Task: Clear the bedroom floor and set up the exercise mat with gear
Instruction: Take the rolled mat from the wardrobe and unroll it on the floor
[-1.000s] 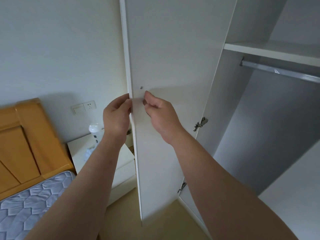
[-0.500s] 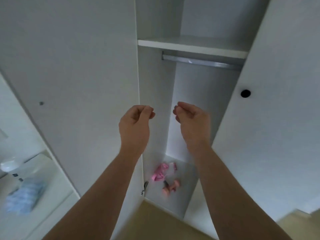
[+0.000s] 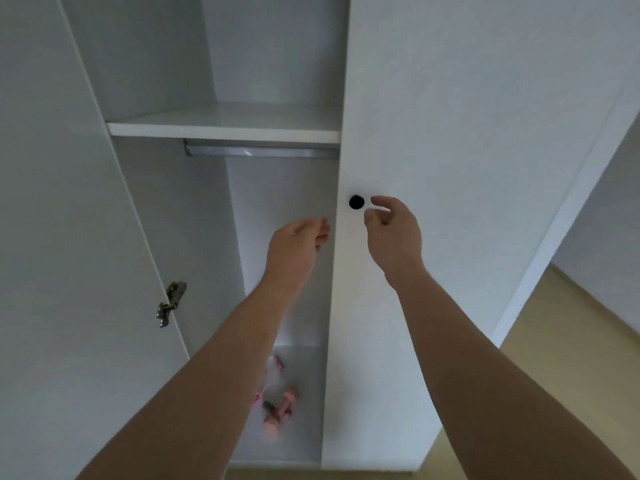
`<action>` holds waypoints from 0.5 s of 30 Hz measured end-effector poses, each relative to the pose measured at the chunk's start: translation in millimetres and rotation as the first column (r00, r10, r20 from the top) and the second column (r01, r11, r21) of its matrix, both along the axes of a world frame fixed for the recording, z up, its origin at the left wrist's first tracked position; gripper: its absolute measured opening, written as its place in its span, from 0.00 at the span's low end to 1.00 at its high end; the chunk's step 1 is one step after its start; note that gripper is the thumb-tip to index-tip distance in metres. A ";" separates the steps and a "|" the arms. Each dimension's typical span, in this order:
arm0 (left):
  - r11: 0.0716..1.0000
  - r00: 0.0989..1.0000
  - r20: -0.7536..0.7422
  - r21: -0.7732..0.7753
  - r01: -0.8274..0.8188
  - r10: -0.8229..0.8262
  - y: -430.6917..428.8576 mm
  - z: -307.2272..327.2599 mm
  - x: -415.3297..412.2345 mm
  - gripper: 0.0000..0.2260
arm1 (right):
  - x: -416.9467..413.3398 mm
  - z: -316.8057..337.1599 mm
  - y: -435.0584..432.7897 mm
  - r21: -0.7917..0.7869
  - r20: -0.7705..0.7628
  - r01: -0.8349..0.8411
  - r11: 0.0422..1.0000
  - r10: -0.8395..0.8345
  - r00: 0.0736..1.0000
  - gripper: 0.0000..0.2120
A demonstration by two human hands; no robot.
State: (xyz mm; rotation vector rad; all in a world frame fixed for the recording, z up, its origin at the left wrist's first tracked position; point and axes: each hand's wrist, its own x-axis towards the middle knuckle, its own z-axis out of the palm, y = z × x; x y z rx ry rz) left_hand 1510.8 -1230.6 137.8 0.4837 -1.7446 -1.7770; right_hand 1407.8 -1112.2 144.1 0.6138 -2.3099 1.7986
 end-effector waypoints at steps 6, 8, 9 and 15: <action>1.000 1.000 -0.007 0.000 0.003 -0.003 -3.8 -7.8 7.9 0.10 | -10.5 15.1 -22.4 0.113 -0.068 -0.076 0.991 0.084 0.994 0.13; 1.000 1.000 0.007 -0.003 0.009 -0.009 -6.2 -11.2 12.0 0.10 | -10.2 14.9 -27.3 0.072 -0.024 -0.070 0.995 0.072 0.997 0.12; 1.000 1.000 0.014 -0.005 0.010 -0.010 -6.7 -12.6 14.1 0.10 | -9.2 13.9 -28.2 0.042 0.007 -0.062 0.997 0.062 0.998 0.11; 0.999 0.999 0.024 -0.024 0.039 -0.039 3.8 -10.7 18.3 0.10 | 12.6 9.1 -11.4 -0.043 0.029 -0.047 0.998 0.048 0.998 0.11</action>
